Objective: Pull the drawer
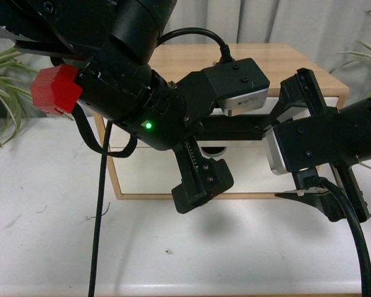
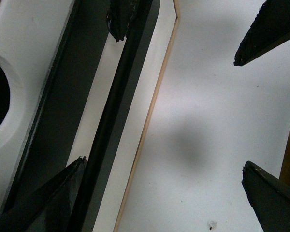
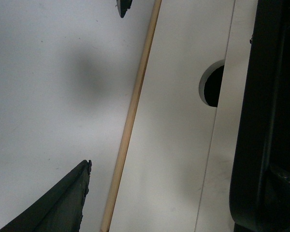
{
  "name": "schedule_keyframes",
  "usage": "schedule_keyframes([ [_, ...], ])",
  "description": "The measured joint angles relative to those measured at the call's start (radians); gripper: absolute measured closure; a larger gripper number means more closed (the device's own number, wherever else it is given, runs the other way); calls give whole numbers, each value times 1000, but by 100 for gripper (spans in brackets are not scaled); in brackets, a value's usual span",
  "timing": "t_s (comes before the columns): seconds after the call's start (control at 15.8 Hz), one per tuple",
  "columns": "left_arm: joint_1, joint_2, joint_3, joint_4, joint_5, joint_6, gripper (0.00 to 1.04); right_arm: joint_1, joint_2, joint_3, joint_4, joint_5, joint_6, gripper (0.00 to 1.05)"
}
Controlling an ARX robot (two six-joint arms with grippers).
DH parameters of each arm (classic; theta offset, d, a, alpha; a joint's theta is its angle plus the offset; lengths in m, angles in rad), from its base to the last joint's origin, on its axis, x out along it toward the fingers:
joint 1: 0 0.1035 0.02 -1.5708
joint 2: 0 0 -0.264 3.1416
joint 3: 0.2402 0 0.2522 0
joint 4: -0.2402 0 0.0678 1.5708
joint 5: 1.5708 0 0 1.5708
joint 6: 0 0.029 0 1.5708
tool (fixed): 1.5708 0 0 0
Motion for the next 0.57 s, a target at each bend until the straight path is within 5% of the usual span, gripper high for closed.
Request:
schedule_keyframes([
  [0.57, -29, -48, -90, 36, 23, -11, 7, -5, -61, -47, -97, -8, 6, 6],
])
